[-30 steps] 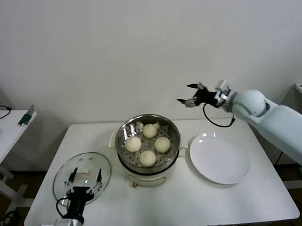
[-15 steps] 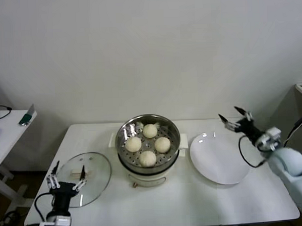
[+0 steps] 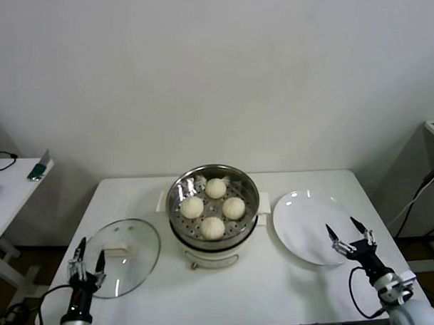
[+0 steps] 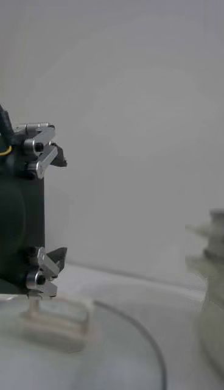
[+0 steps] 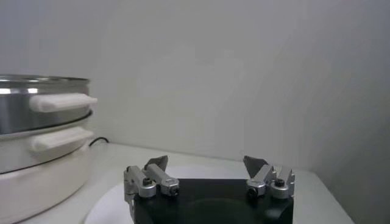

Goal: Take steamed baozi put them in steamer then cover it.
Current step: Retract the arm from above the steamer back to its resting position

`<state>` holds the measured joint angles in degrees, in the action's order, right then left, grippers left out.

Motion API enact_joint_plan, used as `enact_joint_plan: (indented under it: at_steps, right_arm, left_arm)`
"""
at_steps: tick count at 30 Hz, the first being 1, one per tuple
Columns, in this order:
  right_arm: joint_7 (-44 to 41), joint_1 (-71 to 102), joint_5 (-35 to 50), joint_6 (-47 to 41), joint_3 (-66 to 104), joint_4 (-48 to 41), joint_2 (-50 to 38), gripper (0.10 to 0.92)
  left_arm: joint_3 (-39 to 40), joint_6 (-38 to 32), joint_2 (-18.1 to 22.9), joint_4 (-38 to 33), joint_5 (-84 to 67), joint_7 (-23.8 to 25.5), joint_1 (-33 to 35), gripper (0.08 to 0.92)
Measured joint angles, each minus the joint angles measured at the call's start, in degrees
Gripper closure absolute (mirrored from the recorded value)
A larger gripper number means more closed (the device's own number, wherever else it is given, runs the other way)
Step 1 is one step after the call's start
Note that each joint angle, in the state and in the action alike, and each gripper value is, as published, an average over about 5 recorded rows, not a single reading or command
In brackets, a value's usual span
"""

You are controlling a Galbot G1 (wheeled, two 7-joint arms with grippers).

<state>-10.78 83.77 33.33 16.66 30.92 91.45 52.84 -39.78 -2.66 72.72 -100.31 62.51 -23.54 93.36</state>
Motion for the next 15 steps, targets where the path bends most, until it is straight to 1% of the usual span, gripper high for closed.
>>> enact_joint_plan:
  at_steps: [7, 15]
  right_arm:
    - [0.5, 3.2, -1.2, 2.7, 1.8, 1.6, 3.3, 0.203]
    - [0.8, 5.8, -1.8, 4.7, 3.4, 2.8, 5.5, 0.203]
  left_arm:
    - [0.7, -1.0, 0.0, 7.7, 6.8, -3.0, -3.5, 0.177]
    - [1.4, -1.6, -0.5, 14.4, 10.8, -4.2, -8.2, 0.177]
